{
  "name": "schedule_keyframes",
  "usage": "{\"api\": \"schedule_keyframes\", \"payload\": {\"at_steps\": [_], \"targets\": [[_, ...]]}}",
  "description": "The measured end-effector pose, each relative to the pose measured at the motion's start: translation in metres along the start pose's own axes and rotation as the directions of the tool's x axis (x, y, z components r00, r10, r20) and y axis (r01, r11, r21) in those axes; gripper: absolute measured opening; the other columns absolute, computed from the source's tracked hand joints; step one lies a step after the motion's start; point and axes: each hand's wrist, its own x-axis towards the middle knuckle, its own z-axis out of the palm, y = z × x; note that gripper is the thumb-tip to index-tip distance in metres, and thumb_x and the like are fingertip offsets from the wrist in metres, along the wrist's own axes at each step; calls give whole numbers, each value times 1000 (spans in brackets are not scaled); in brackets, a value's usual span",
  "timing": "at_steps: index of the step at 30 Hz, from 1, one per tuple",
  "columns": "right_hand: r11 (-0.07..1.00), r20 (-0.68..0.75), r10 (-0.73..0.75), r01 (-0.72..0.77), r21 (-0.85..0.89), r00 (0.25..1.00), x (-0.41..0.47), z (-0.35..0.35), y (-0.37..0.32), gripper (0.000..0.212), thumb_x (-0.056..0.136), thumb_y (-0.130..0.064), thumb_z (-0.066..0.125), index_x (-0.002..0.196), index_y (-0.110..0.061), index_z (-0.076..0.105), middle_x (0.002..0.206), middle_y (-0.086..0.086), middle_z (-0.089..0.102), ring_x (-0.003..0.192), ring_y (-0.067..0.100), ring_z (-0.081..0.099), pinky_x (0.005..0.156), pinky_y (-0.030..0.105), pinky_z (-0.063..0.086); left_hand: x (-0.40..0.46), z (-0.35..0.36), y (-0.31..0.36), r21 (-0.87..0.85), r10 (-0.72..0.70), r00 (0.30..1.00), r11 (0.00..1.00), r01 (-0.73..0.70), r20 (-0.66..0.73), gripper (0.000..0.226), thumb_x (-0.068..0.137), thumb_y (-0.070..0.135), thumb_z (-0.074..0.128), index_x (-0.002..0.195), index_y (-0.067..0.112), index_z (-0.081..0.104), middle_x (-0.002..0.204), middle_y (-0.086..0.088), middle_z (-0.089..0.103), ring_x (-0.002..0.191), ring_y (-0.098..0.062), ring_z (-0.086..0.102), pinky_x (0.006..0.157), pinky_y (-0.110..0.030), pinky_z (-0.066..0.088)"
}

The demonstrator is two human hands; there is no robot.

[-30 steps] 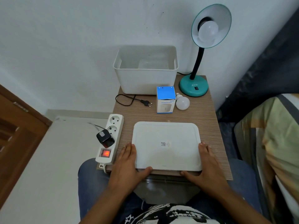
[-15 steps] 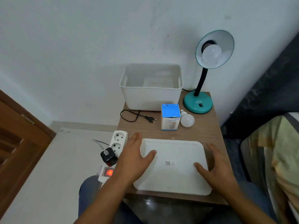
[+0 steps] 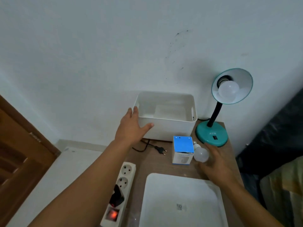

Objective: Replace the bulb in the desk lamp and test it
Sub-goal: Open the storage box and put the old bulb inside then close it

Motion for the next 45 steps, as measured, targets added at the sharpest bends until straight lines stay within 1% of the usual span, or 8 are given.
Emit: {"api": "schedule_keyframes", "payload": {"at_steps": [3, 12, 19, 24, 30, 37, 41, 45], "targets": [[989, 88, 145, -147, 11, 985, 12, 8, 5, 68, 78, -39, 76, 137, -29, 43, 142, 2, 48, 129, 22, 45, 106, 40, 37, 16, -3, 1, -27, -20, 1000, 999, 20, 5, 108, 82, 73, 56, 159, 15, 6, 166, -6, 10, 151, -25, 16, 121, -41, 23], [967, 160, 235, -247, 60, 959, 18, 22, 26, 61, 78, -44, 72, 133, -35, 46, 131, -3, 58, 114, 20, 55, 92, 35, 44, 34, -1, -8, -90, -41, 998, 995, 36, -46, 100, 80, 69, 63, 155, 12, 28, 157, -4, 36, 141, -22, 37, 114, -39, 37], [976, 35, 108, -112, 188, 994, -10, -26, 5, 51, 75, -30, 78, 112, -52, 51, 111, -29, 52, 101, -1, 55, 83, 18, 41, 34, -12, -9, -254, -63, 995, 966, 42, -76, 74, 69, 52, 84, 131, 17, 61, 109, 8, 62, 99, -15, 62, 80, -27, 49], [977, -46, 9, 1, 214, 999, -7, -56, -16, 58, 73, -26, 80, 114, -55, 50, 115, -32, 51, 104, -9, 54, 80, 12, 41, 38, -11, -9, -259, -98, 993, 963, 77, -72, 93, 68, 52, 85, 145, 15, 49, 135, -3, 62, 114, -17, 60, 84, -21, 41], [970, -101, -109, 128, 207, 989, 30, -59, -50, 57, 73, -34, 79, 122, -44, 54, 118, -26, 55, 105, 0, 56, 82, 18, 48, 42, -13, -13, -229, -130, 990, 967, 114, -55, 101, 62, 62, 83, 146, 17, 48, 141, -6, 57, 129, -23, 53, 102, -35, 45], [974, -46, -186, 190, 126, 982, 93, -41, -83, 56, 76, -35, 77, 126, -38, 53, 117, -20, 55, 100, 2, 56, 76, 7, 43, 45, -13, -16, -224, -120, 991, 969, 106, -51, 102, 60, 65, 82, 144, 17, 50, 139, -6, 60, 126, -23, 56, 100, -36, 47], [978, 71, -207, 209, -27, 976, 133, -31, -97, 58, 76, -36, 76, 129, -33, 52, 123, -9, 55, 104, 11, 54, 85, 30, 47, 46, -13, -17, -241, -125, 991, 965, 108, -55, 101, 61, 63, 83, 145, 17, 50, 137, -6, 61, 124, -22, 56, 98, -33, 47], [950, 163, -157, 194, -244, 974, 155, -20, -106, 58, 75, -40, 74, 128, -36, 50, 124, -5, 59, 106, 19, 56, 88, 38, 44, 47, -12, -18, -240, -129, 990, 964, 113, -49, 101, 61, 63, 83, 145, 18, 50, 138, -5, 60, 124, -22, 57, 97, -32, 47]]}}
